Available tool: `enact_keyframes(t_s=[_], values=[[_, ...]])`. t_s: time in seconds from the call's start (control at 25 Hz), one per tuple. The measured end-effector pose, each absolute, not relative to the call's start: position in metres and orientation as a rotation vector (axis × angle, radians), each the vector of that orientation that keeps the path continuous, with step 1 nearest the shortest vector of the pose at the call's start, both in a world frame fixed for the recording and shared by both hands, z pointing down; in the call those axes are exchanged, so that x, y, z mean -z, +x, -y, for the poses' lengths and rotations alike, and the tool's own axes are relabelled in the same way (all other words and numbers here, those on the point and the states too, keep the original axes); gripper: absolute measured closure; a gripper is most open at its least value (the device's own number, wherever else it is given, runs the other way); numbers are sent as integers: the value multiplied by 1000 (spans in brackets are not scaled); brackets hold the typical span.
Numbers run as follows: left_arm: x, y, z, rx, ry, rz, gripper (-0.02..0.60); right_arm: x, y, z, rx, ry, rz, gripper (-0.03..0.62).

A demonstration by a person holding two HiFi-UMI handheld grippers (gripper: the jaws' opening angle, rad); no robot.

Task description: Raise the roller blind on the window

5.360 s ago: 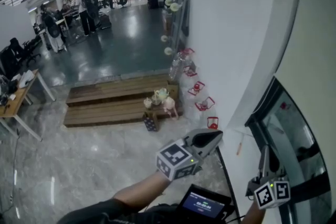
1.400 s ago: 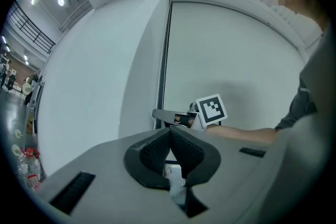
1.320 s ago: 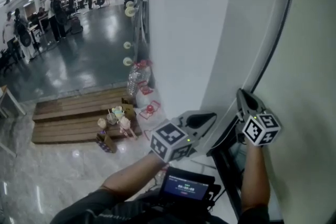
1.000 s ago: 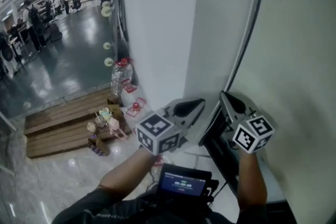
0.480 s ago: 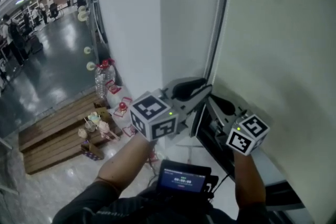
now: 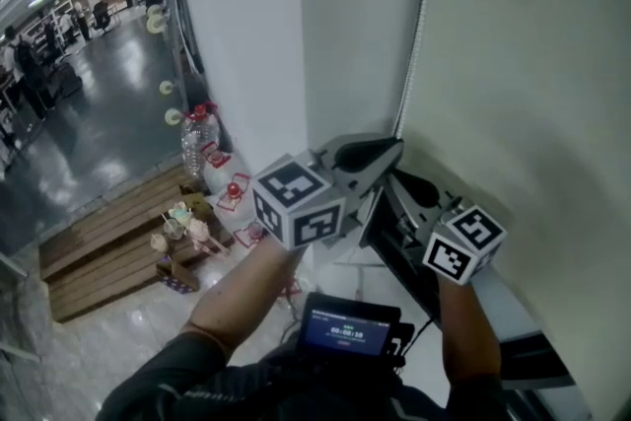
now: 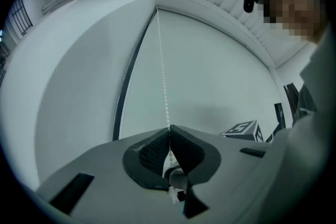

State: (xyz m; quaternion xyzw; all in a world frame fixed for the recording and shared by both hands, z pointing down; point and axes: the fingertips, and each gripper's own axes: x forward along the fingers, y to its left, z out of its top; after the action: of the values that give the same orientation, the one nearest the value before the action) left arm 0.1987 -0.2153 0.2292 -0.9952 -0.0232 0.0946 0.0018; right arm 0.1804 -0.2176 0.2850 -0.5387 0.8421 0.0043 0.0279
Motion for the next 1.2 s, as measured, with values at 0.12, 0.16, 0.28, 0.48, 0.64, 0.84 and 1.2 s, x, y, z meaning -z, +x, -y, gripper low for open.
enact_keyframes(t_s=[0.12,0.16,0.28,0.48,0.64,0.84,1.2], values=[[-229,198,215,-314,-3112,69,580,-284,183,217,-4,-1650,-2582,592],[-229,198,216,-317,-3106,63,580,-285,183,218,-4,-1647,-2577,592],[-231,197,220,-326,-3097,52,580,-287,183,221,-9,-1653,-2570,592],[-233,194,220,-336,-3072,17,580,-288,180,222,-61,-1702,-2569,591],[-236,189,224,-337,-3063,10,580,-292,175,227,-39,-1684,-2583,591],[-263,191,230,-251,-3096,-4,580,-319,176,234,45,-1706,-2608,591],[-321,203,242,-111,-3117,-2,580,-375,187,241,241,-1733,-2616,591]])
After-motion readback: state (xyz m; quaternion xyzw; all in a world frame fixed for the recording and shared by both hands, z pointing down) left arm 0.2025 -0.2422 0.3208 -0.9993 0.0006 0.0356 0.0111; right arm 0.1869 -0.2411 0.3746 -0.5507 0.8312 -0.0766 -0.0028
